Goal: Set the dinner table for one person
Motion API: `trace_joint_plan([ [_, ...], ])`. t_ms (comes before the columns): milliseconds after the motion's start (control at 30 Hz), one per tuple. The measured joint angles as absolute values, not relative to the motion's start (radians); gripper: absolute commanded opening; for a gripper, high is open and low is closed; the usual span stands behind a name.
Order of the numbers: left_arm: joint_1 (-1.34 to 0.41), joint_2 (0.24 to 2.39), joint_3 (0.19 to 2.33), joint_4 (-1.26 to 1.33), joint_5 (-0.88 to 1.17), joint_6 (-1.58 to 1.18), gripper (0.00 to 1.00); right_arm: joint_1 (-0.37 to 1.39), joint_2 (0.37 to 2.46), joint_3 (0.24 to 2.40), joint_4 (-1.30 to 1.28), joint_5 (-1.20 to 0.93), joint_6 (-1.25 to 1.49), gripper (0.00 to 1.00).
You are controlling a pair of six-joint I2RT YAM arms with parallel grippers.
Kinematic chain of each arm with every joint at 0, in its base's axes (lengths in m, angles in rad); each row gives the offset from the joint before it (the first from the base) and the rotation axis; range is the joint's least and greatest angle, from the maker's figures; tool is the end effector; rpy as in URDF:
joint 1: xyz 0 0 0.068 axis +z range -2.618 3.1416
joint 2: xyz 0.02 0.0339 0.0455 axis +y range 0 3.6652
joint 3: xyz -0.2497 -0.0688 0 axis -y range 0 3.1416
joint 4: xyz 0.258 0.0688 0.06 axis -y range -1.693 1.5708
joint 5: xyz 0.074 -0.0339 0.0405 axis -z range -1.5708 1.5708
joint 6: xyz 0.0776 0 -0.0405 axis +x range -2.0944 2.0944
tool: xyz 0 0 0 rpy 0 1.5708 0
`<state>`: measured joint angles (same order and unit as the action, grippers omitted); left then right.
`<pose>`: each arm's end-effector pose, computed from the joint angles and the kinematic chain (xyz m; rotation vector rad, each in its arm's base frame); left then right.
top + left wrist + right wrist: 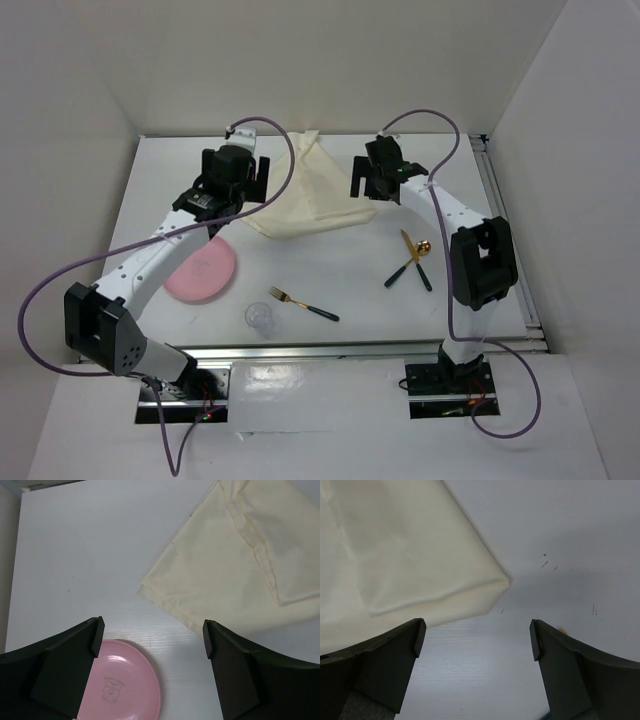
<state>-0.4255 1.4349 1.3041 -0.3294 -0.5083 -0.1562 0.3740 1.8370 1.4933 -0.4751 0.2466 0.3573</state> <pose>0.3588 -0.1211 0.3238 -0.0496 1.9712 0.1381 0.4265 0.1471 0.2150 0.0956 2.3567 0.0599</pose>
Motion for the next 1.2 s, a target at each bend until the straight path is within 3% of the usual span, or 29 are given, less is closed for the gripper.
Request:
trace_joint_plan([
  [300, -0.439, 1.463, 1.348, -0.394, -0.551, -0.236, 1.0, 0.384, 1.843, 1.493, -0.472, 0.2, 0.318, 0.97],
  [733, -0.453, 1.532, 1.377, -0.459, -0.328, -0.318, 1.0, 0.431, 1.846, 1.493, -0.413, 0.05, 0.155, 0.94],
  [933, -0.365, 1.556, 1.27, -0.43, -0.146, -0.534, 0.96, 0.486, 1.974, 1.589, -0.384, 0.029, 0.112, 0.94],
  [1200, -0.355, 1.711, 1.192, -0.407, 0.015, -0.759, 0.99, 0.557, 2.136, 1.663, -0.356, 0.011, 0.078, 0.89],
])
